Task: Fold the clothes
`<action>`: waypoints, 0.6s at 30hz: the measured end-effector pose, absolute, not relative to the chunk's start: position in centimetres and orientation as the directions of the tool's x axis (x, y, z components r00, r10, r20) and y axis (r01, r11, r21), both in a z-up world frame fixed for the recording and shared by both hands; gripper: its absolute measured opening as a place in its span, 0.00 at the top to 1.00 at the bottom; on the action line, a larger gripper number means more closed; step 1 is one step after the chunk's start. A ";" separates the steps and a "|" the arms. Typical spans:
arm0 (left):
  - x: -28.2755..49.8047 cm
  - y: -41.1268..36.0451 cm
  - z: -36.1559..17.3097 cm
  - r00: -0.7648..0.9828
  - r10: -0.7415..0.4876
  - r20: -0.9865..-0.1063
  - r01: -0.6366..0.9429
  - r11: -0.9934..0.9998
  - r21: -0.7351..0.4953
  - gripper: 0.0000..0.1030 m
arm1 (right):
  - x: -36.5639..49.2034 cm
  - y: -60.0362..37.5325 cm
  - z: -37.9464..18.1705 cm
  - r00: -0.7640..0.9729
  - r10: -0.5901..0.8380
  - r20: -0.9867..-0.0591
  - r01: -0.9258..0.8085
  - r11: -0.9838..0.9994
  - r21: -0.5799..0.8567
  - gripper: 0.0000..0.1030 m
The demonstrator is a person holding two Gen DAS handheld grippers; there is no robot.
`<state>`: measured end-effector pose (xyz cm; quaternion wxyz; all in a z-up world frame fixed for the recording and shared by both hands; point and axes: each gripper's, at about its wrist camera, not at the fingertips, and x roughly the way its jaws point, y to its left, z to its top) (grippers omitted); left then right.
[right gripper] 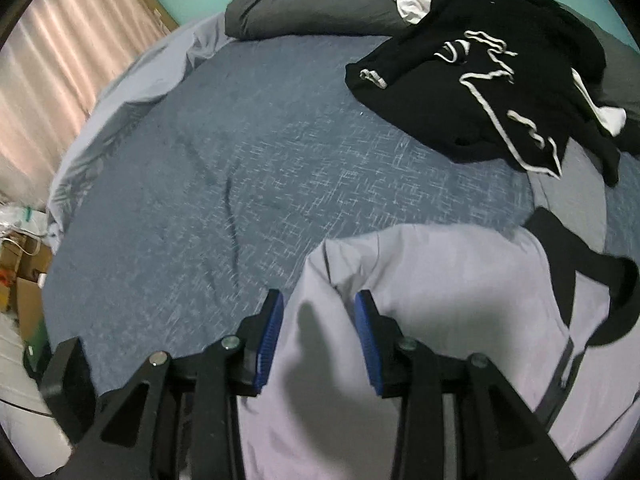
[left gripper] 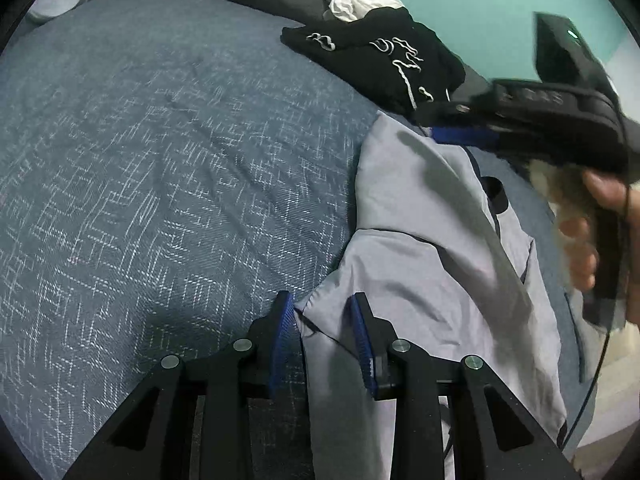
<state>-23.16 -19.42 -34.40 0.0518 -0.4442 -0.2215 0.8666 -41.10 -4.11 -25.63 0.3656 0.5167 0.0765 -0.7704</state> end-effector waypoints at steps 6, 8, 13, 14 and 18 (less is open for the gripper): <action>-23.3 -19.1 -34.5 -0.592 0.297 -0.749 0.076 -0.905 -0.420 0.76 | -41.5 -6.5 -26.8 -0.202 -0.427 -0.881 0.688 -0.703 0.183 0.71; -23.3 -18.9 -34.5 -0.591 0.296 -0.751 0.065 -0.910 -0.410 0.81 | -41.6 -6.9 -27.3 -0.204 -0.409 -0.890 0.703 -0.693 0.157 0.88; -23.2 -18.6 -34.7 -0.585 0.294 -0.756 0.058 -0.915 -0.400 0.89 | -42.2 -6.4 -27.0 -0.236 -0.447 -0.863 0.694 -0.699 0.172 0.99; -23.1 -18.7 -34.7 -0.586 0.297 -0.753 0.058 -0.912 -0.405 0.89 | -42.5 -6.1 -26.7 -0.251 -0.459 -0.852 0.685 -0.706 0.178 0.99; -23.0 -18.8 -34.6 -0.591 0.308 -0.746 0.058 -0.906 -0.420 0.89 | -44.3 -4.4 -26.3 -0.271 -0.499 -0.823 0.619 -0.745 0.247 0.99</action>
